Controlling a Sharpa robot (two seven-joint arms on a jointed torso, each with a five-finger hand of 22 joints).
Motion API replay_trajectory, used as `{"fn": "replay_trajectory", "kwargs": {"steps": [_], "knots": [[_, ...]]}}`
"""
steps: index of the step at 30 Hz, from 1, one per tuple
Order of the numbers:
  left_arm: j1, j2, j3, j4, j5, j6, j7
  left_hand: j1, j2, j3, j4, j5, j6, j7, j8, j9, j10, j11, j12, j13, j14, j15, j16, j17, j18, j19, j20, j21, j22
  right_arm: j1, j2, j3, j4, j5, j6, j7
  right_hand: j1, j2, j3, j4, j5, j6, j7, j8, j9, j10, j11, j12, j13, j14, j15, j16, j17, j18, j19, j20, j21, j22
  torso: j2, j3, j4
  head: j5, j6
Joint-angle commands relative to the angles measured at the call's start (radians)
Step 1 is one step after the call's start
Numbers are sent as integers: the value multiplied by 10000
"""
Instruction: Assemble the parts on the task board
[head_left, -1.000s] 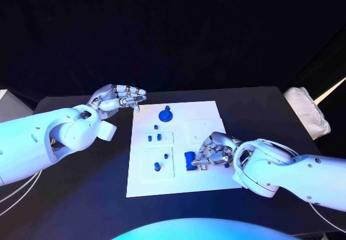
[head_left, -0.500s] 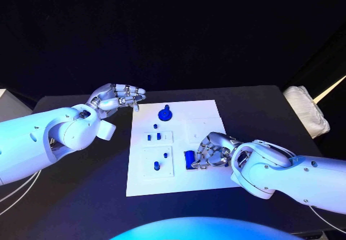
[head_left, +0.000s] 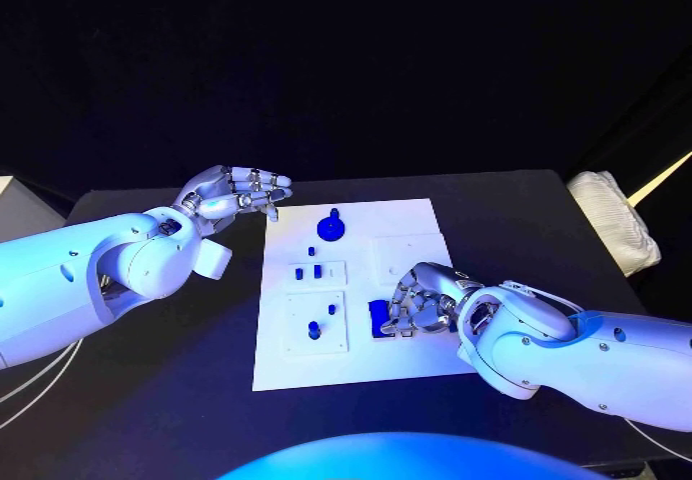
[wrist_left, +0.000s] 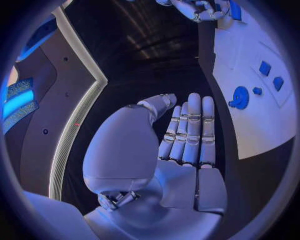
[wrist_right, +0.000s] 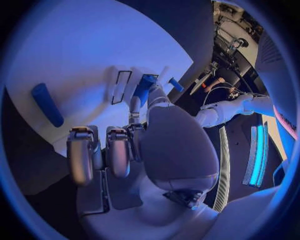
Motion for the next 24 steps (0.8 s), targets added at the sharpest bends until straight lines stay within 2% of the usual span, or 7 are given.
{"fn": "replay_trajectory", "kwargs": {"steps": [1,3,11,15,18,24], "knots": [[6,4,8,26,63,153,50,-73,-7,-14,-17,22,-36,29,-28,-11,-56,24,57,-14,32,50,-51,-9,136,44,22,-42,-9,-51,-8,-32,-107,-483,-82,-268,103,139,90,-6,69,-8,-43,39,20,519,-58,60,1755,945,-80,27,2122,-119,948,-88,52,2492,-3,2,-1,0,5],[6,1,8,26,63,154,49,-73,-7,-14,-17,22,-36,29,-28,-11,-56,24,57,-14,32,50,-51,-9,136,44,22,-42,-9,-53,-19,-32,-95,-447,-116,-187,96,135,102,-5,83,-14,-43,44,24,517,-59,52,1751,943,-82,23,2113,-116,946,-89,38,2489,-1,8,0,4,5],[6,-3,8,25,65,171,32,-73,-7,-14,-17,22,-36,29,-28,-11,-56,24,57,-14,32,50,-51,-9,136,44,22,-42,-9,-56,-116,-32,0,0,-457,540,-346,-123,199,18,316,-129,-13,153,92,493,-38,-27,1718,938,-74,9,2091,-106,933,-97,-19,2474,1,5,-5,12,8],[6,9,8,6,66,170,33,-73,-7,-14,-17,22,-36,29,-28,-11,-56,24,57,-14,32,50,-51,-9,136,44,22,-42,-9,-56,-189,-32,38,303,-973,1004,-450,-159,213,21,330,-162,-1,170,102,477,-29,-69,1698,932,-68,-5,2064,-96,922,-95,-69,2462,-2,6,-6,24,7],[5,34,8,-16,67,177,35,-76,6,-9,-20,20,-10,26,-13,-10,-54,22,73,-16,31,50,-52,-8,136,48,23,-48,-13,-56,-296,-32,75,562,-1390,1333,-562,-134,322,16,578,-212,-7,213,125,476,-31,-67,1704,936,-67,1,2078,-94,918,-92,-82,2459,-5,-4,-16,4,9],[4,51,8,-60,68,186,25,-66,3,-5,-32,20,-7,23,-11,-11,-55,20,78,-16,29,47,-53,-8,138,49,22,-49,-13,-49,-687,-33,286,980,-1913,1753,-684,-247,408,10,717,-579,131,39,50,365,74,-335,1569,922,7,-31,2022,-71,888,-48,-212,2426,-12,-3,-23,-19,51]]}}
